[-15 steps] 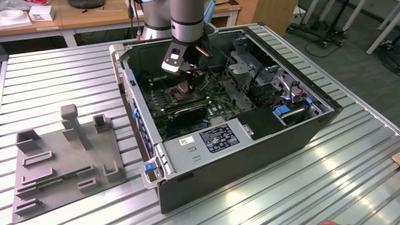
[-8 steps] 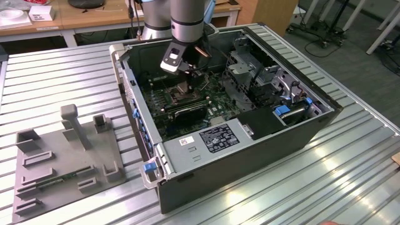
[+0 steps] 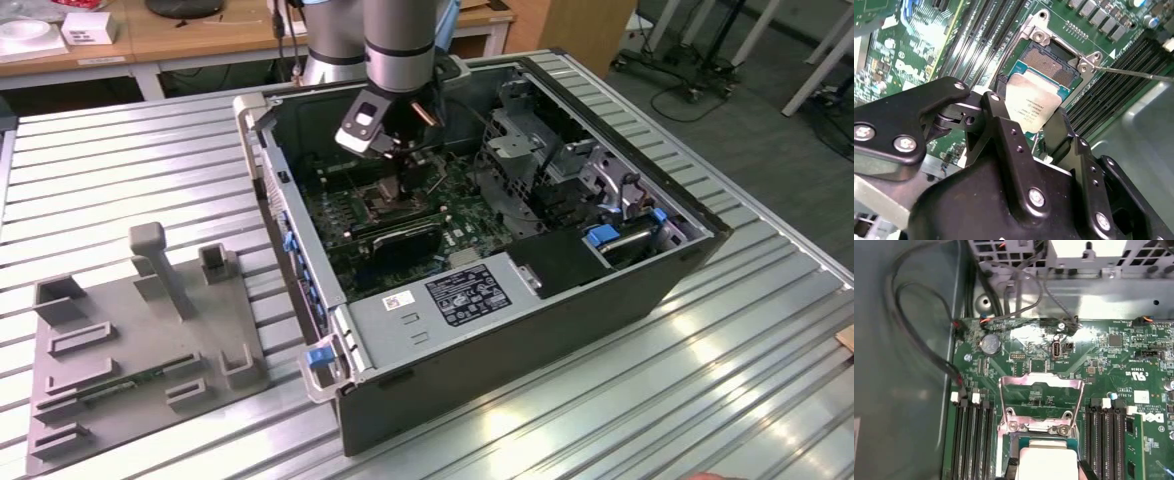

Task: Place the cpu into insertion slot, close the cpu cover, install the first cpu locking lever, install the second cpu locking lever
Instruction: 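Place the cpu into insertion slot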

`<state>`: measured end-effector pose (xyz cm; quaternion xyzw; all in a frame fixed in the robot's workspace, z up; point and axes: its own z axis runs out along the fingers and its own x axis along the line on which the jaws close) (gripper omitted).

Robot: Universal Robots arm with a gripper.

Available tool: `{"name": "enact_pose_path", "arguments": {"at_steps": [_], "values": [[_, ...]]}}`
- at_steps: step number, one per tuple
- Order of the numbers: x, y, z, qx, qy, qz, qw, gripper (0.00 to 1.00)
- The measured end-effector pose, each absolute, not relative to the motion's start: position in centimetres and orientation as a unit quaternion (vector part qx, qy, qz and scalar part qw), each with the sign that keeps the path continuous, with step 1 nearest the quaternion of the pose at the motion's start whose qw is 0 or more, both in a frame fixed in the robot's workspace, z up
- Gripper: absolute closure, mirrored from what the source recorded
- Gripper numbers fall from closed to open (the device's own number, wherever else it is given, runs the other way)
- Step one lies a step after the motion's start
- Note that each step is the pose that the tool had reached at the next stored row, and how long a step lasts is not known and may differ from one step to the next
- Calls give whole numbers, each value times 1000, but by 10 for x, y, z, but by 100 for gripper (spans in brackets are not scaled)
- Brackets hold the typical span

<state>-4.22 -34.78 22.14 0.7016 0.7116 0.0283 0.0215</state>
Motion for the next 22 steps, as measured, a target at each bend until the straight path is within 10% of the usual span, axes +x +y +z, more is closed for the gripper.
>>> {"name": "enact_pose_path", "arguments": {"at_steps": [22], "values": [[-45,-345,212,706,707,29,21,46]]}}
